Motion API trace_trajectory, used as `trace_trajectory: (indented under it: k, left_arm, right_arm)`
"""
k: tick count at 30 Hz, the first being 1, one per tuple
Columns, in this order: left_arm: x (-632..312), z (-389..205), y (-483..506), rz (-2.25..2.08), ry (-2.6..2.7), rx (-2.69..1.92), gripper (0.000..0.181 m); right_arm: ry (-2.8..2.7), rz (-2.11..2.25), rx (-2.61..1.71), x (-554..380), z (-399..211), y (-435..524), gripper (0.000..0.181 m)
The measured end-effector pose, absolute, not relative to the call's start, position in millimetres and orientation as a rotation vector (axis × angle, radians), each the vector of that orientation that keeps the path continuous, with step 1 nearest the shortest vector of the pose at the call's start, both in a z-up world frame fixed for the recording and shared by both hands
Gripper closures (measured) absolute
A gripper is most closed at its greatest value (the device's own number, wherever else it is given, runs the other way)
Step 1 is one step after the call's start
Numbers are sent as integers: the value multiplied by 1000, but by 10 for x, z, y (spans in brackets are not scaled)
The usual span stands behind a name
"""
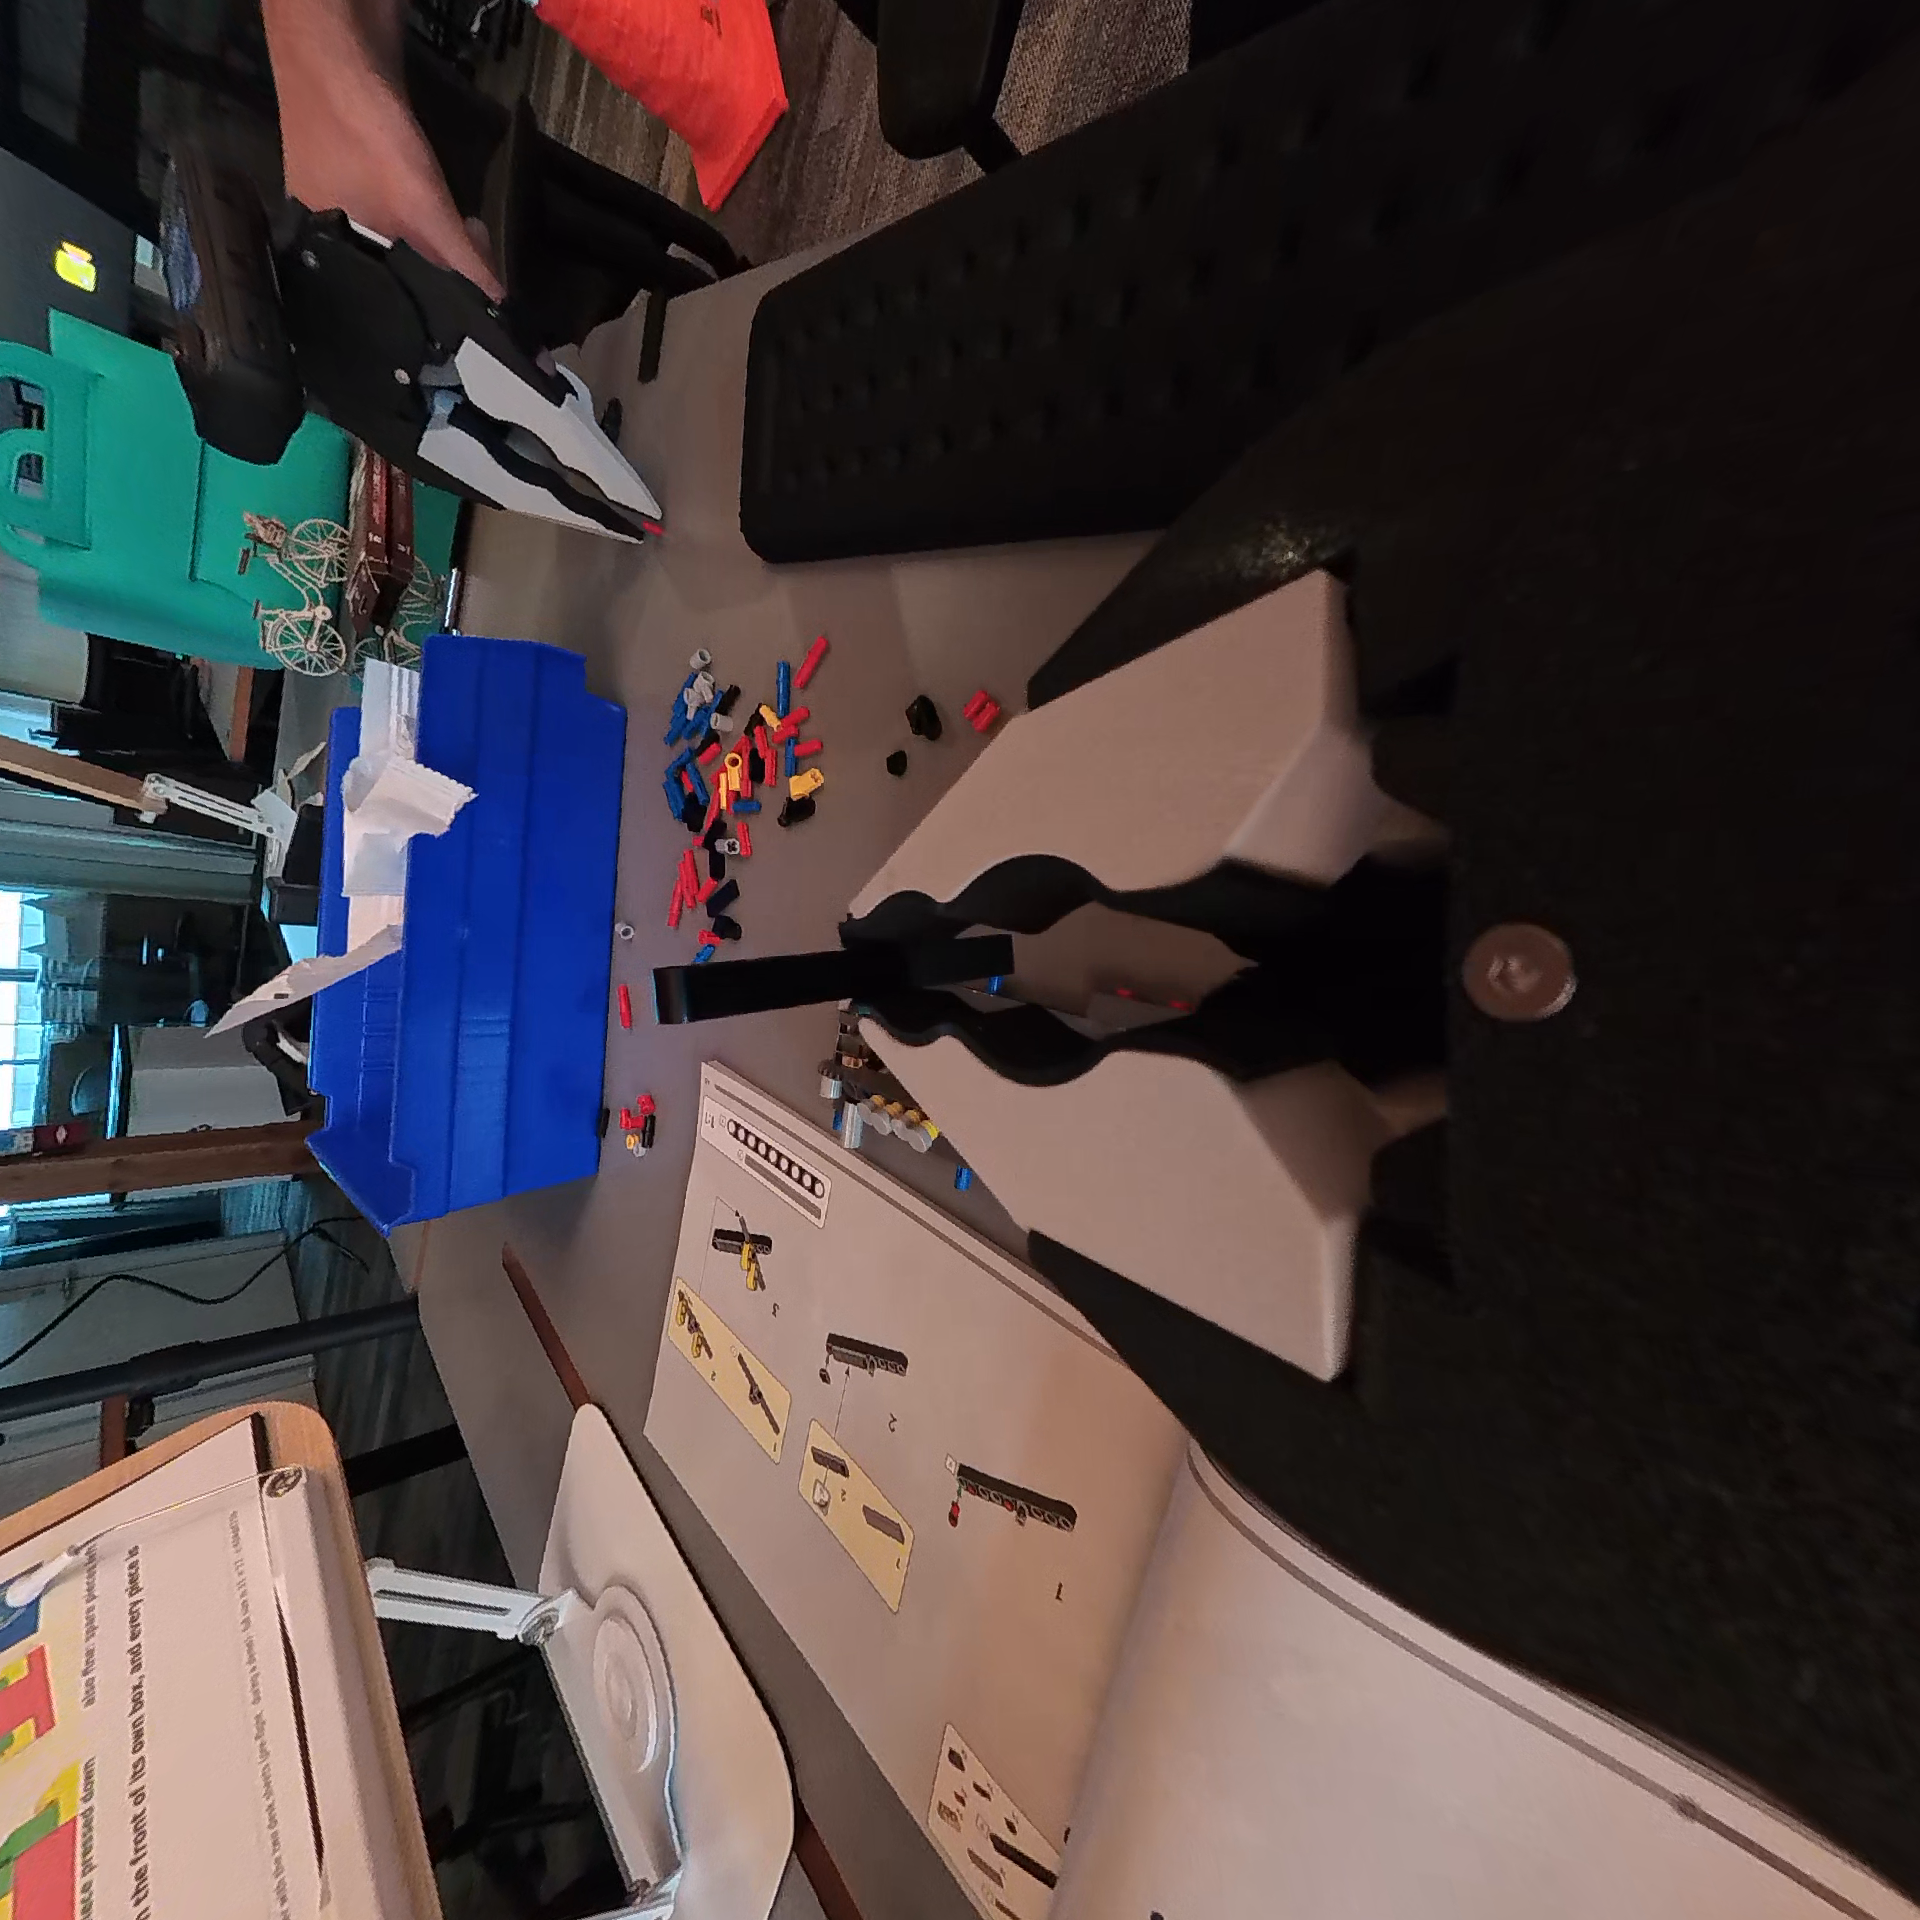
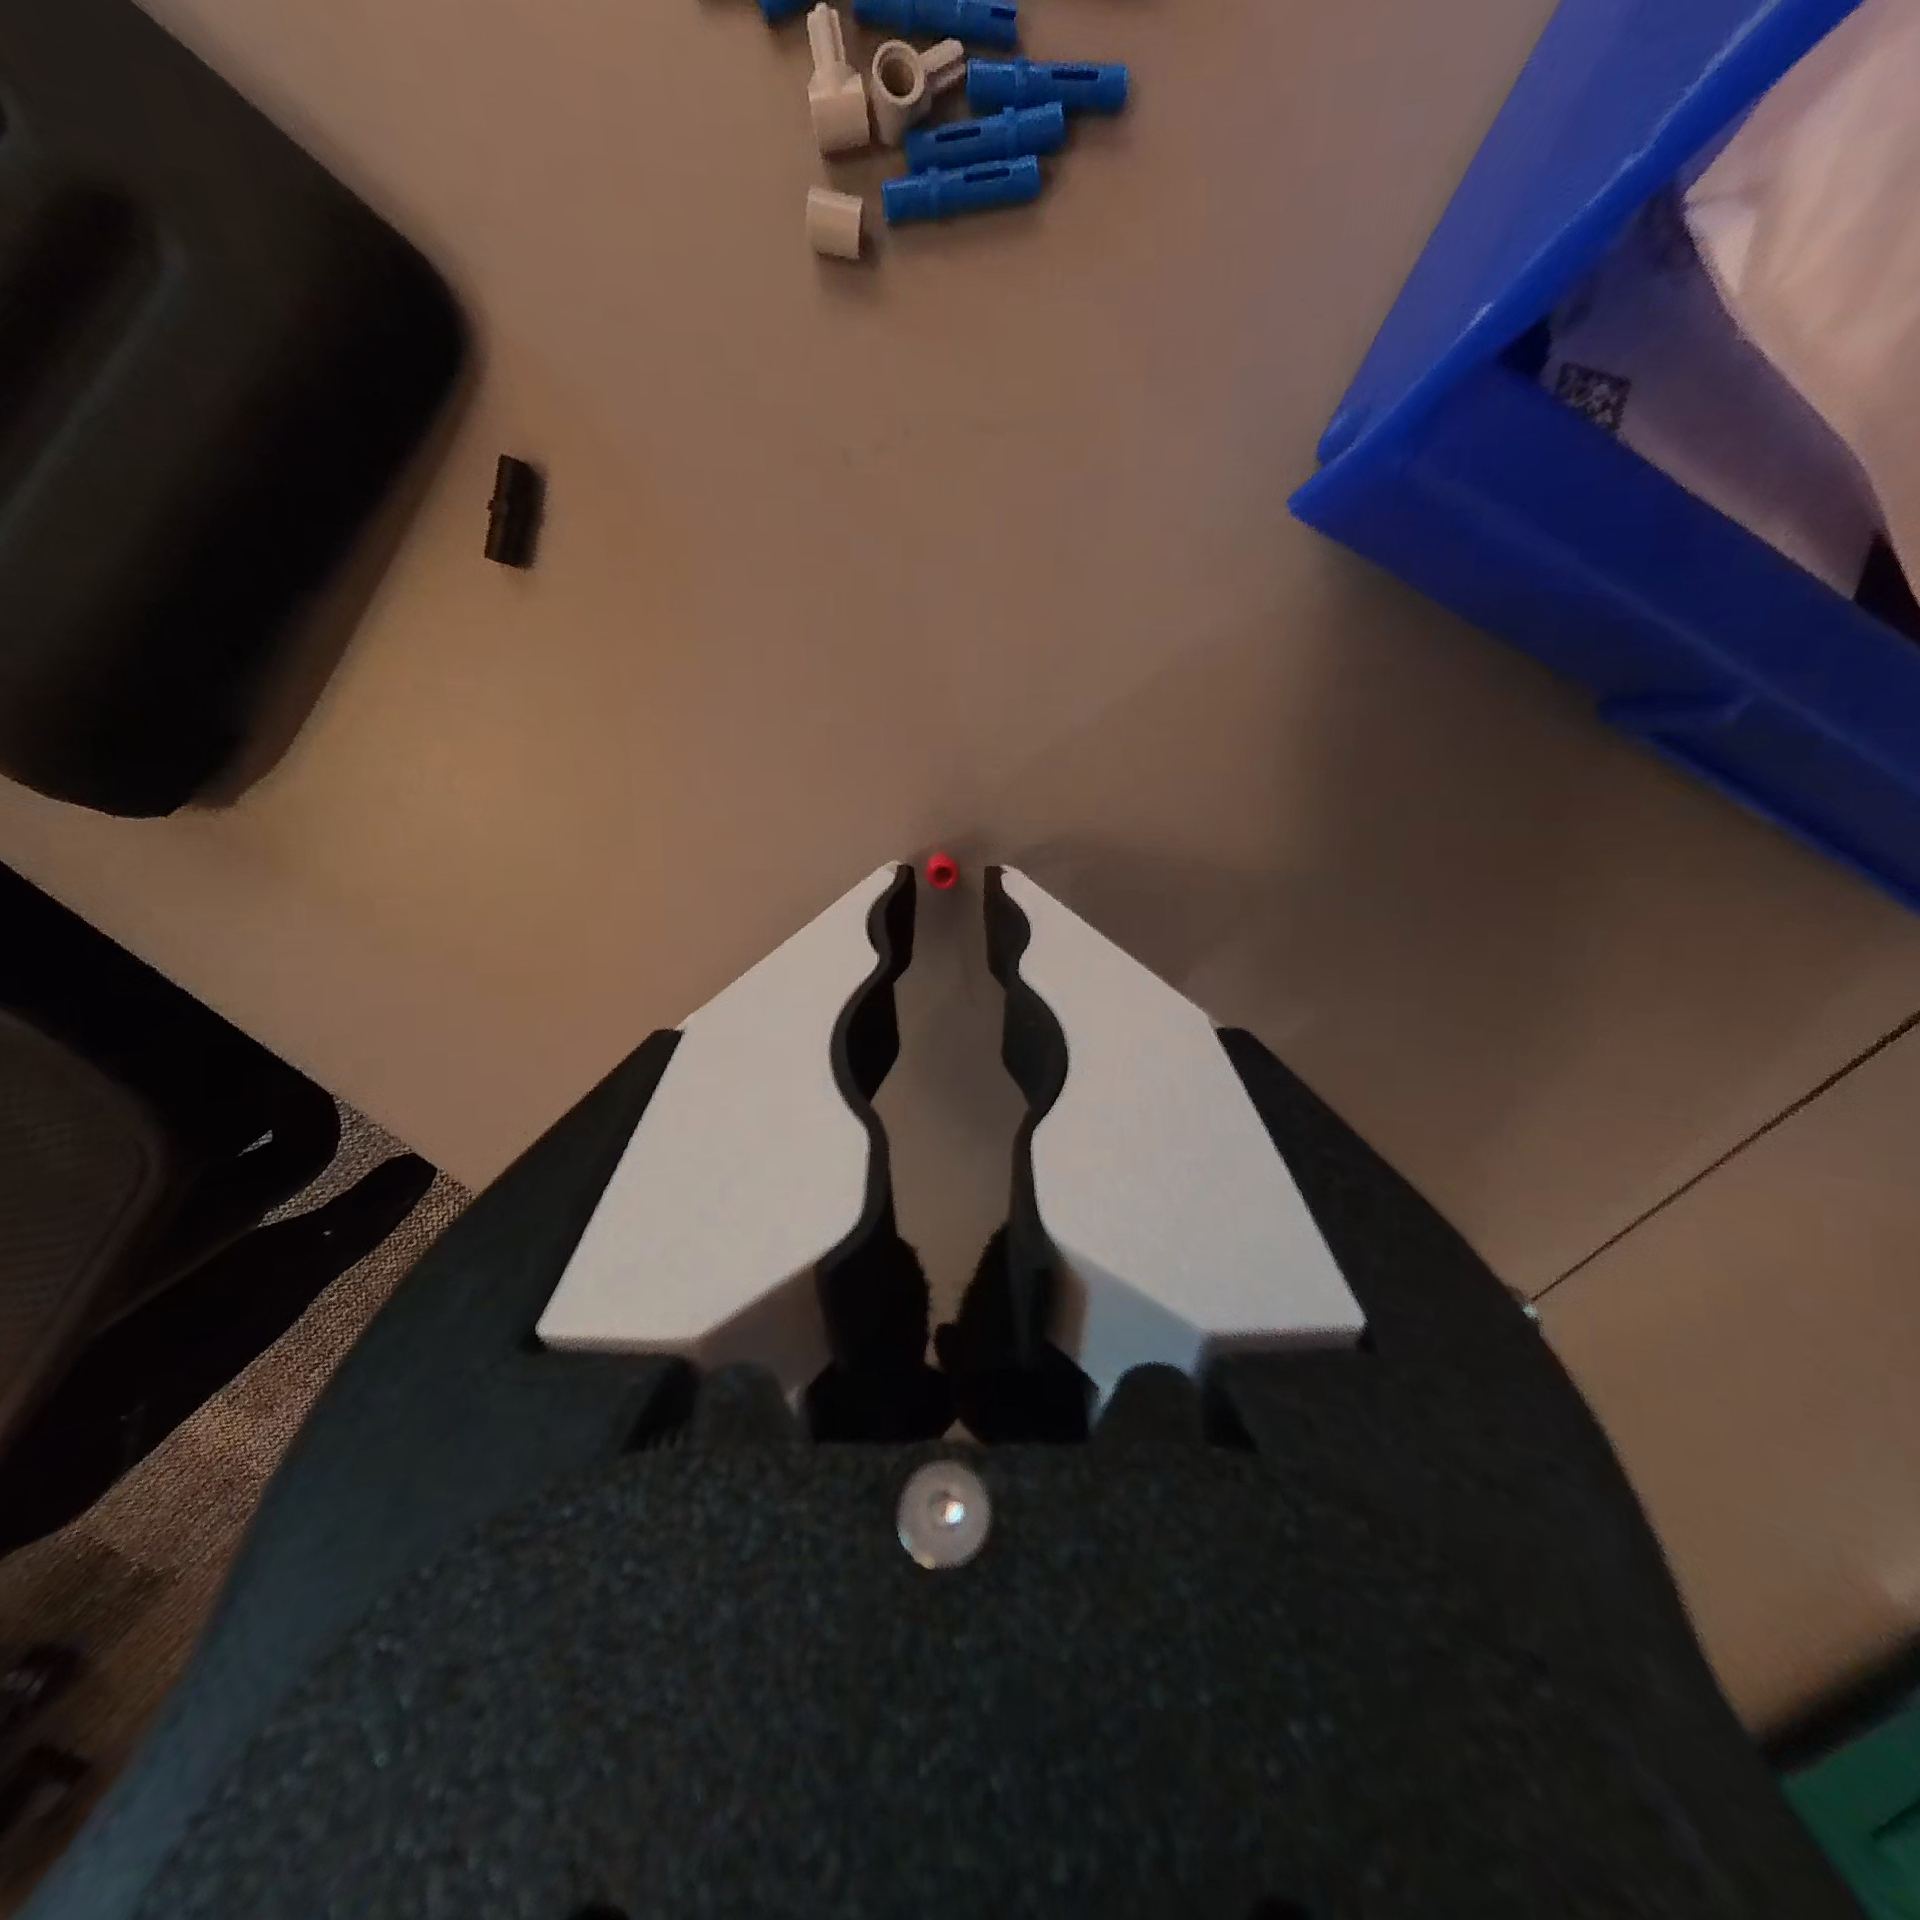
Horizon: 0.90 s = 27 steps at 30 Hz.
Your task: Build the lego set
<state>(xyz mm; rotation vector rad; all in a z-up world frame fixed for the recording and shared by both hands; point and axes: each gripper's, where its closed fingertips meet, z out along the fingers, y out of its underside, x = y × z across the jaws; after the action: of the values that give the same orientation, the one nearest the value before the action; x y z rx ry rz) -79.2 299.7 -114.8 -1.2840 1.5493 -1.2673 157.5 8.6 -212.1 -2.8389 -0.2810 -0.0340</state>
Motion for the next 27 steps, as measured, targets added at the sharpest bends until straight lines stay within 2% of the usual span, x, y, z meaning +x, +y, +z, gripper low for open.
trace_trajectory:
  k: [20, 27]
  left_arm:
    - [-792, -1173, 2983, -1259, 1563, -1282, 175]
    - [-799, -1166, 3019, -1249, 1549, -1286, 175]
  right_arm:
    - [-293, -15, -2844, 1567, -2095, 94, 176]
    - [-398, -72, -2658, 1267, -1748, 477, 177]
